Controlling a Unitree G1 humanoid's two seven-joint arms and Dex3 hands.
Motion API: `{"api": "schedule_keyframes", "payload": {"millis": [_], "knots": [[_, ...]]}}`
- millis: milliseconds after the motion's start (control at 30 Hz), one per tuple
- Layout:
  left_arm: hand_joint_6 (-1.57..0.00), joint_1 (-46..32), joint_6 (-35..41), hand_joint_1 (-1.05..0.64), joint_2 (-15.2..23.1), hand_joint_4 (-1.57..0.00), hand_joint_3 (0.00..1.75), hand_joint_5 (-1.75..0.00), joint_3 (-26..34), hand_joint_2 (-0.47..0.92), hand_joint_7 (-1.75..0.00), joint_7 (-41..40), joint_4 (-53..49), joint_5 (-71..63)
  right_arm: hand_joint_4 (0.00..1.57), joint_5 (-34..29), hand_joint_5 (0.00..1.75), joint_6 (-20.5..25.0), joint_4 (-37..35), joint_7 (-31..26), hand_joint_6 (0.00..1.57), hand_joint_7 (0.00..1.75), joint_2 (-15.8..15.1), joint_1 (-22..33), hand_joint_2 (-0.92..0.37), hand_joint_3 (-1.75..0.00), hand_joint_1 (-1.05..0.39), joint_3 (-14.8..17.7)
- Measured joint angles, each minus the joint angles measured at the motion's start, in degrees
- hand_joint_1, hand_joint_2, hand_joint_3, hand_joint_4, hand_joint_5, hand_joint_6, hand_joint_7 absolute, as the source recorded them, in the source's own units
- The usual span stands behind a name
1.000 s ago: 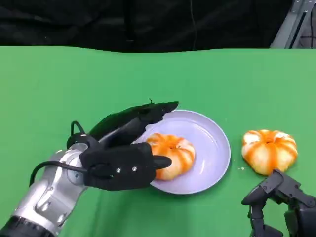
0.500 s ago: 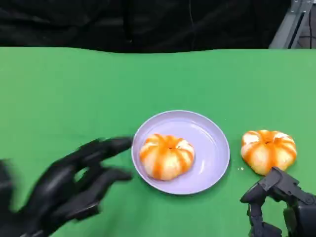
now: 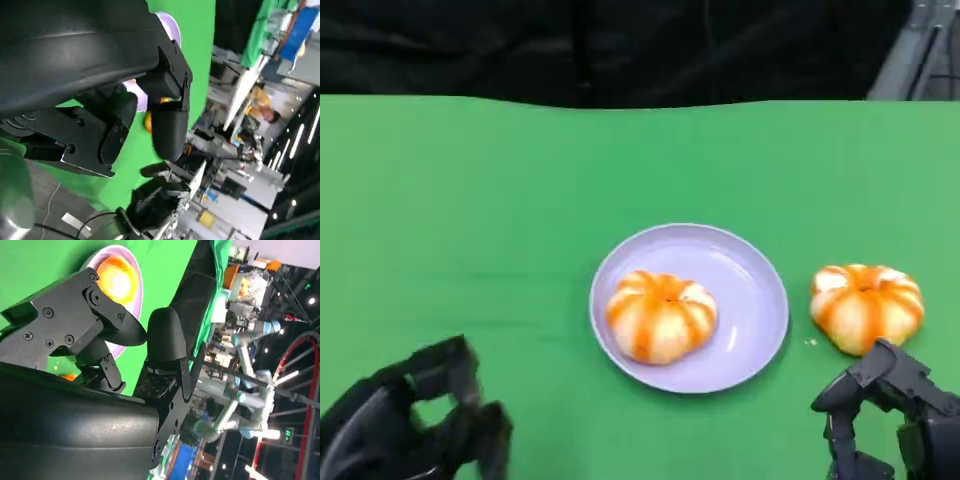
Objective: Grasp the bread from the table and place it into the plate.
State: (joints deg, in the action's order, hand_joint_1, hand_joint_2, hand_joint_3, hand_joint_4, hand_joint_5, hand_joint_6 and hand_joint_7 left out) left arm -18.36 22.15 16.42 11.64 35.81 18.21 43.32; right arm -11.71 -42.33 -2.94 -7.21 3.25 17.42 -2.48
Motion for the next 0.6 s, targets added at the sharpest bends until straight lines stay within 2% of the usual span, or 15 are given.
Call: {"api": "schedule_keyframes", "payload": {"millis": [600], "knots": [[-0.98,1.5,1.1,0.08,0.3,-1.15,1.71,-1.75,0.2,0.59,-1.75,0.9,-2.1,0.5,0.83,0.3,1.75,-1.2,-1.0,0.1,0.75,1.51,-1.2,-0.3,-0.52,-1.20,-0.12,0.0]]}}
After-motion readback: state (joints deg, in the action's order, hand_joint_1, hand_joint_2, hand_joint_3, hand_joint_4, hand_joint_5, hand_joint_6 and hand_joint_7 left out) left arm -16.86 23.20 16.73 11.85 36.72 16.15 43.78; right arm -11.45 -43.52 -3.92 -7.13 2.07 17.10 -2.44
